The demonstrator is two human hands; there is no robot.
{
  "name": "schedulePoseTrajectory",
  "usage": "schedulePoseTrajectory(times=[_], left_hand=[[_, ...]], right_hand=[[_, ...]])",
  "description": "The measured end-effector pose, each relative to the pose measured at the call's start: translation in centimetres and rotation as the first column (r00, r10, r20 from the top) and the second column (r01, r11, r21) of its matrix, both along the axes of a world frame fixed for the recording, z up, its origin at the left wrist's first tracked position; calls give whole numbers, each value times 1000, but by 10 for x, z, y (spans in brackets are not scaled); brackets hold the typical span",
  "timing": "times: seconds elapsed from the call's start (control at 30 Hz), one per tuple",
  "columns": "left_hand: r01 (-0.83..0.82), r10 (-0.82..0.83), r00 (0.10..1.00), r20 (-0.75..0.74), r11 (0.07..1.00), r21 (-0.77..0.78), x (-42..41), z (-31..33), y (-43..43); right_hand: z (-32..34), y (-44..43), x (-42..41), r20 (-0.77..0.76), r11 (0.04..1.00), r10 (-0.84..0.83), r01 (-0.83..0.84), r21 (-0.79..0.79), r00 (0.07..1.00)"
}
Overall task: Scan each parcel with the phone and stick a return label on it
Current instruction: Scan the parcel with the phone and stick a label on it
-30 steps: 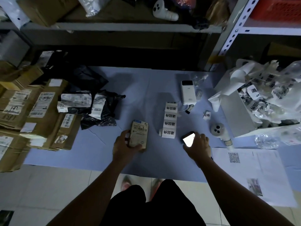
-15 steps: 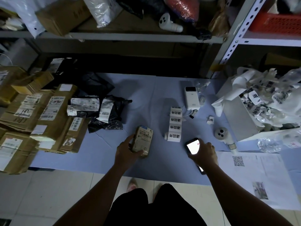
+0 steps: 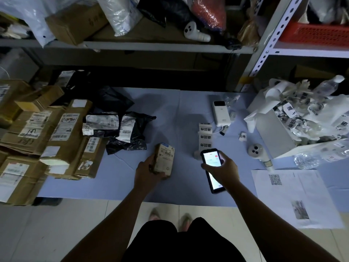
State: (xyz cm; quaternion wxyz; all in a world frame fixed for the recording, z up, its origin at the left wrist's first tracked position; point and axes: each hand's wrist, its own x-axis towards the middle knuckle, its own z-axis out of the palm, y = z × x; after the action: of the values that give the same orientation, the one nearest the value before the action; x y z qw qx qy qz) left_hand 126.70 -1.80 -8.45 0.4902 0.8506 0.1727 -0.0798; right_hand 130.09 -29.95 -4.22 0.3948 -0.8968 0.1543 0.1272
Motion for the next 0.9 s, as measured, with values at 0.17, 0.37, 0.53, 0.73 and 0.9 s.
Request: schedulePoseTrajectory(times=[0.17,0.37,0.53,0.73,0.9], left_hand=[[19,-19,1000,22,1000,-12,5,-4,14],[16,-16,1000,17,1000,-24,2,-10,24],[40,-40,999,30,999,-1,2,-12,28],[31,-30,999,19,999,-22,4,-12,29],[50,-49,999,22,997,-54,6,-11,31]], right_hand=[[15,20,-3,-104,946,299,-309,-94,948],[24,18,-11,-185,870,412,-446,-212,892],[30,18,-10,-233,818,451,-503,-279,862],[33,16,-12,-221,778,477,-526,-343,851],[35,14,-11,-212,790,457,-504,-350,864]])
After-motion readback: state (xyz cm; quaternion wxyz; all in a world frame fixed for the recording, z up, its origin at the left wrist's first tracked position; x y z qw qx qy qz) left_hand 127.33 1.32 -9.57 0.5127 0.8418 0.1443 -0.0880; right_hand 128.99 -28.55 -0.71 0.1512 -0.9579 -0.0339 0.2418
